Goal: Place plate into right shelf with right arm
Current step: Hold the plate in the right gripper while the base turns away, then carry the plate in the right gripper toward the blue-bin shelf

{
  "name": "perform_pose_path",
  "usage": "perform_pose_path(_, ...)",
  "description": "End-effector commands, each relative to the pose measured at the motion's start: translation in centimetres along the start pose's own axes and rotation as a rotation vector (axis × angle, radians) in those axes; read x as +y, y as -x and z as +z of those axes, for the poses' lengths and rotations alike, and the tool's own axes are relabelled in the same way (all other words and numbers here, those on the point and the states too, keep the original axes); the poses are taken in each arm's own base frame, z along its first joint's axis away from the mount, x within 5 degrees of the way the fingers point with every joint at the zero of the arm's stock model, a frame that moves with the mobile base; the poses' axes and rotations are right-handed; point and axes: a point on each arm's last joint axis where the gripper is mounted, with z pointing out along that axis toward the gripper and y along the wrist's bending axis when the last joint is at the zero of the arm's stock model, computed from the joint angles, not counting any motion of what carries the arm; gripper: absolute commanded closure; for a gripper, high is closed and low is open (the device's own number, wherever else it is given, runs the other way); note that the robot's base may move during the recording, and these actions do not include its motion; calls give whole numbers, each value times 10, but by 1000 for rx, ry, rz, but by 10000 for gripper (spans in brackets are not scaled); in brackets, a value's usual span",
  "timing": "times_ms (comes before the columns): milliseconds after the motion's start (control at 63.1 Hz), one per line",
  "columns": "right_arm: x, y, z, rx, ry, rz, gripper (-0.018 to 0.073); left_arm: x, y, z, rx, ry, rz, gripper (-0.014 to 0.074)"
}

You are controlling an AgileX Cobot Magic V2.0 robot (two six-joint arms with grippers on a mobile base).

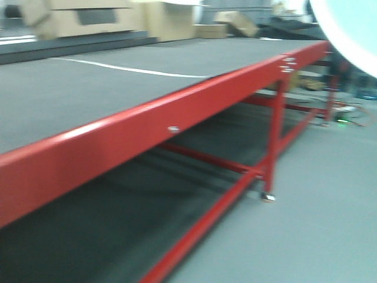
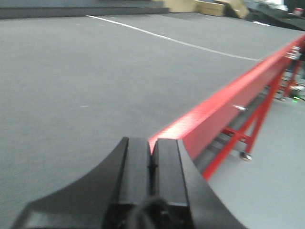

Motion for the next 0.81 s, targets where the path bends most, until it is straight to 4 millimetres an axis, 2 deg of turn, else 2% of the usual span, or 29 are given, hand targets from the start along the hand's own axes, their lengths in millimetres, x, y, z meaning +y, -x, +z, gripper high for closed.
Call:
perform_pose_path(0, 1, 18, -1, -114, -3, -7, 496, 1, 5, -1, -89, 12, -15, 724)
perform_pose_path(792, 1, 18, -1, -114, -3, -7, 495, 1, 5, -1, -89, 12, -15, 724)
